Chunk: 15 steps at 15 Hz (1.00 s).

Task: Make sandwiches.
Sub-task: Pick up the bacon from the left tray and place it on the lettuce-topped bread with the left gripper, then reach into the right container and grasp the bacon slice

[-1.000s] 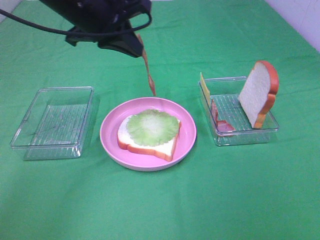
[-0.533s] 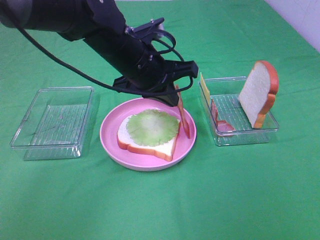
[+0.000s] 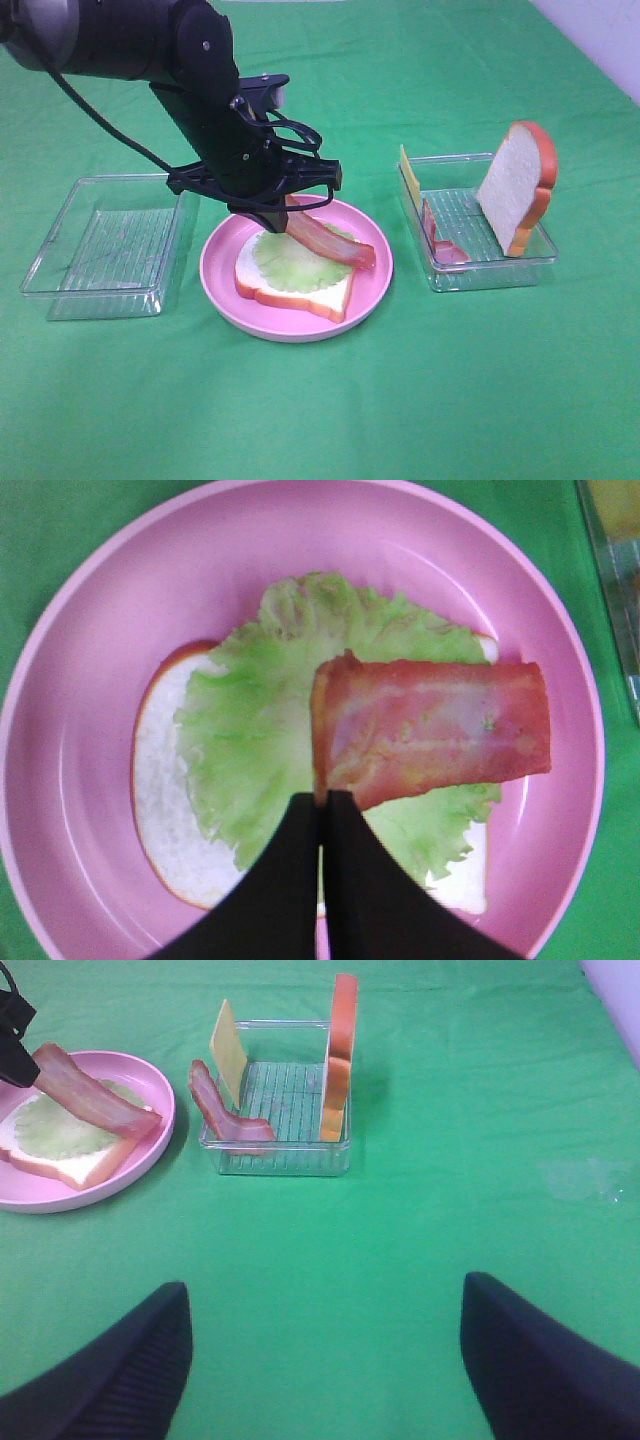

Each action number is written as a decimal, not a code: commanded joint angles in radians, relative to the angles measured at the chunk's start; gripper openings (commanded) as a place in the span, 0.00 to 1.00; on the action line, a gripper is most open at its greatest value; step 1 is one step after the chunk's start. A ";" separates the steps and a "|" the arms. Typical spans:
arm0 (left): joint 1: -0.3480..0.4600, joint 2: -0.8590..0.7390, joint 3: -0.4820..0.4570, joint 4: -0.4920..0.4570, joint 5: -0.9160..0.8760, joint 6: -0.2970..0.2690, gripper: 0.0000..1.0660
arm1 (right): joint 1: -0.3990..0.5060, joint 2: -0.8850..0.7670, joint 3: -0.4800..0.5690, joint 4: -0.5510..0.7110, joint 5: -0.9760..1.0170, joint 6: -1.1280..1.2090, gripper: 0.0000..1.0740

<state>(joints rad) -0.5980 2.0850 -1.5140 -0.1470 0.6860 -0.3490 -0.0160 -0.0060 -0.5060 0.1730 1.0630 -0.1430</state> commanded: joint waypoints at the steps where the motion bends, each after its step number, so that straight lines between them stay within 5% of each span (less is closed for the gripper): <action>1: 0.001 0.004 -0.002 0.004 0.013 -0.017 0.06 | -0.005 -0.014 0.000 0.002 0.000 -0.012 0.66; 6: 0.003 0.003 -0.023 0.023 0.138 0.003 0.75 | -0.005 -0.014 0.000 0.002 0.000 -0.012 0.66; 15: 0.003 -0.342 -0.097 0.288 0.529 0.010 0.76 | -0.005 -0.014 0.000 0.002 0.000 -0.012 0.66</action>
<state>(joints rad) -0.5980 1.7550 -1.6080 0.1320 1.1870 -0.3290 -0.0160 -0.0060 -0.5060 0.1730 1.0630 -0.1430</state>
